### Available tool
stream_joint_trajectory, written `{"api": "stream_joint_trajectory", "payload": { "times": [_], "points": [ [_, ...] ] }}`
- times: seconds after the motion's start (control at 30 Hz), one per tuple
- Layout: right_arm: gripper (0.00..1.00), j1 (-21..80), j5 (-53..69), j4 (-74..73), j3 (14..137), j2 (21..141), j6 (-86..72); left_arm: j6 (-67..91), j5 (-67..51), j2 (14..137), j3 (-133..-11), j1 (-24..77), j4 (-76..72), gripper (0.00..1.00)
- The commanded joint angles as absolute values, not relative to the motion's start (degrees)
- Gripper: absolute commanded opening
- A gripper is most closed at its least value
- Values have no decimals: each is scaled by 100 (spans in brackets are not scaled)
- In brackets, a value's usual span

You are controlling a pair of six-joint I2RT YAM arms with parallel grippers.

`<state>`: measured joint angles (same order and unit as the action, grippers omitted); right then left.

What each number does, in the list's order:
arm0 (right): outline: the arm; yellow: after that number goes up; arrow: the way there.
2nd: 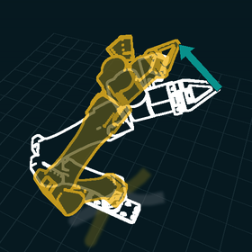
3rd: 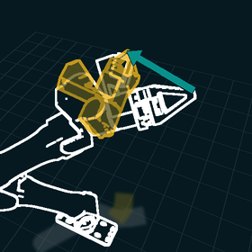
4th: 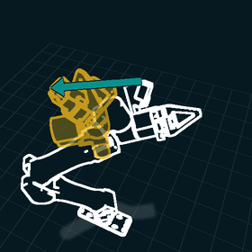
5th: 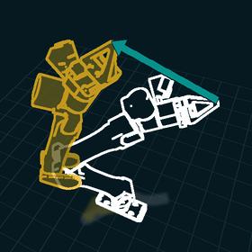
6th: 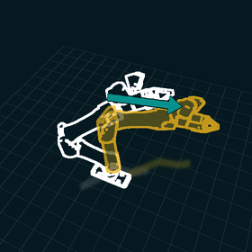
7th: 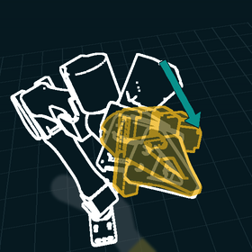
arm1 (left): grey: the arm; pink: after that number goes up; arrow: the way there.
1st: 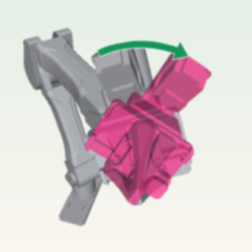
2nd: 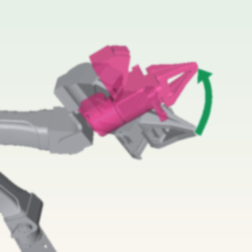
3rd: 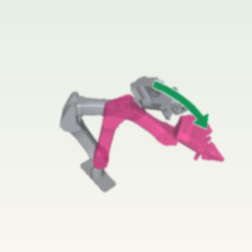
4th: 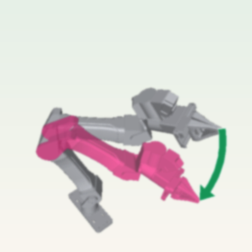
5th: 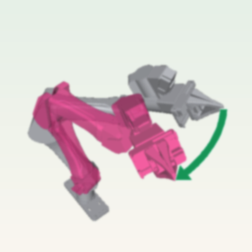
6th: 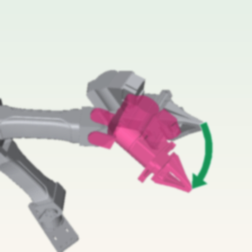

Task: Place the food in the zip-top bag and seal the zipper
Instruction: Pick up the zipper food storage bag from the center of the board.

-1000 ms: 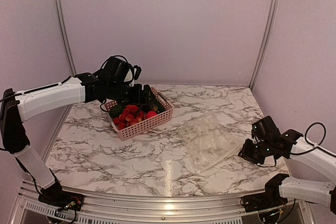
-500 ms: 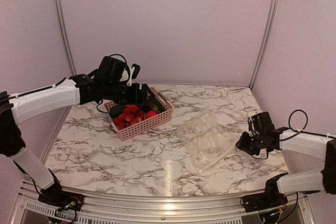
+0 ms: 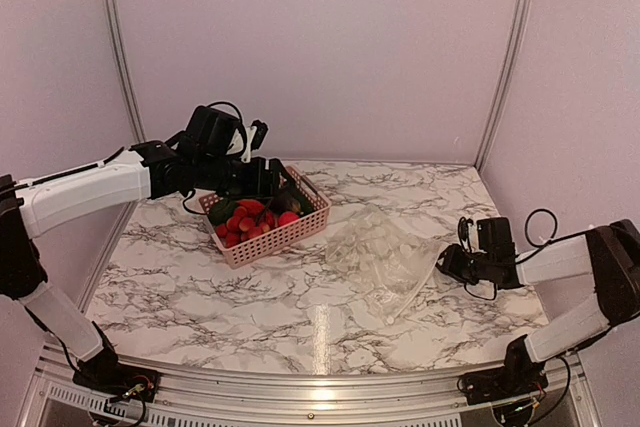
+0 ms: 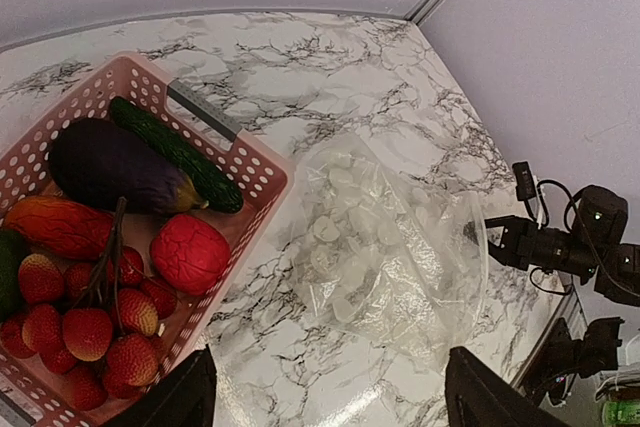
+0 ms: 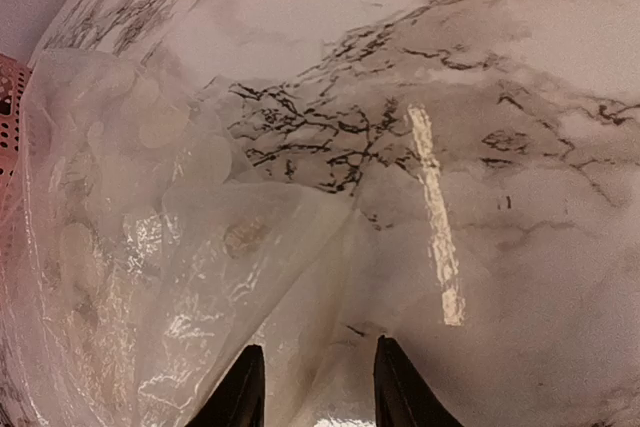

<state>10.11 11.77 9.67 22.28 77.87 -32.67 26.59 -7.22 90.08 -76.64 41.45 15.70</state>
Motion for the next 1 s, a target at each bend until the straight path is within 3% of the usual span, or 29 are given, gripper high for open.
{"api": "stream_joint_trajectory", "payload": {
  "times": [0.0,0.17,0.3,0.57,0.7,0.97],
  "points": [
    [29,947,1957,2848,2161,8372,-2780,2719,-846,8734,-7635,4140,1481,80],
    [10,949,2378,3312,2474,8968,-2626,2818,-880,8735,-7633,4148,1430,79],
    [0,1036,2204,2444,2796,8336,-2605,2843,-851,8736,-7617,4155,1307,78],
    [0,2213,440,-809,4753,6660,-1939,2560,-766,8821,-7786,4389,1241,76],
    [0,2862,-612,-2070,5947,6783,-2067,2344,-511,8982,-8079,4751,1238,74],
    [0,3904,-1268,-2987,7321,7688,-2026,2319,-479,9495,-8703,5315,996,75]
  ]
}}
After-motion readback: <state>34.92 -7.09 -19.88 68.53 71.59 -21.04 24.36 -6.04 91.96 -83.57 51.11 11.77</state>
